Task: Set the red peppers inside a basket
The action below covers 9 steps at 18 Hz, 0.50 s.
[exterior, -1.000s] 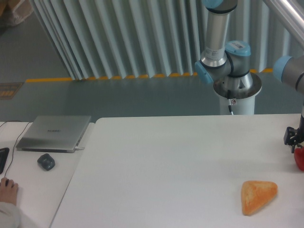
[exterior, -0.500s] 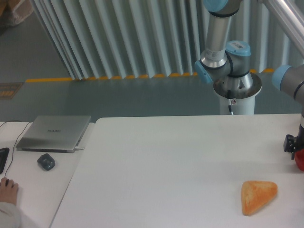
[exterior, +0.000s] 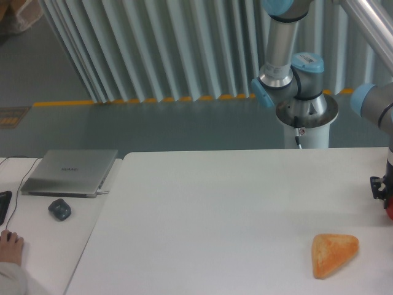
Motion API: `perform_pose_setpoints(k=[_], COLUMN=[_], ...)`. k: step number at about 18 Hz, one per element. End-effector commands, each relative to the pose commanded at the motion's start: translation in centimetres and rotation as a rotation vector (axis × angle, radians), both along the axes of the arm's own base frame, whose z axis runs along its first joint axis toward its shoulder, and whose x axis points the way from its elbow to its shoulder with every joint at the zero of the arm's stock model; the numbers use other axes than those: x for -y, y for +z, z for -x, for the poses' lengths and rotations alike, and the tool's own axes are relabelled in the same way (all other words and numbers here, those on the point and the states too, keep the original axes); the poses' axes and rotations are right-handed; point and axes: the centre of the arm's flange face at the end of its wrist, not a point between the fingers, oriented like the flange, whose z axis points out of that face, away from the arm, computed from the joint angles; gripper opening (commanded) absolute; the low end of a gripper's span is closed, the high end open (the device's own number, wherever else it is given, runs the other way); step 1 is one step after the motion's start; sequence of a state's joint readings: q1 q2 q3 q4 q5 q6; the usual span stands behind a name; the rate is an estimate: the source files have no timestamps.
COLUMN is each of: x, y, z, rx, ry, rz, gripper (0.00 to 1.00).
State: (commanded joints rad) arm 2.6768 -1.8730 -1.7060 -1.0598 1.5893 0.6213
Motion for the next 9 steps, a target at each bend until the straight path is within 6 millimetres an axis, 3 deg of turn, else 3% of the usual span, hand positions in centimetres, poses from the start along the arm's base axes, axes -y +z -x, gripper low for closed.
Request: perform_pose_setpoints(k=[2, 5, 7, 9], x=[-1.3, -1.5, -0.7, 0.8], y=[3.0, 7.0, 10.2, 11.4], z=[-0.1, 1.1, 1.7, 2.3], rx=[0.008, 0.014, 0.040, 0.050], ry=[-0.006, -0.052, -0.216, -0.395], rz=[-0.094, -0.056, 0.056, 0.177], gripper=[0.25, 0.25, 0.25, 0.25])
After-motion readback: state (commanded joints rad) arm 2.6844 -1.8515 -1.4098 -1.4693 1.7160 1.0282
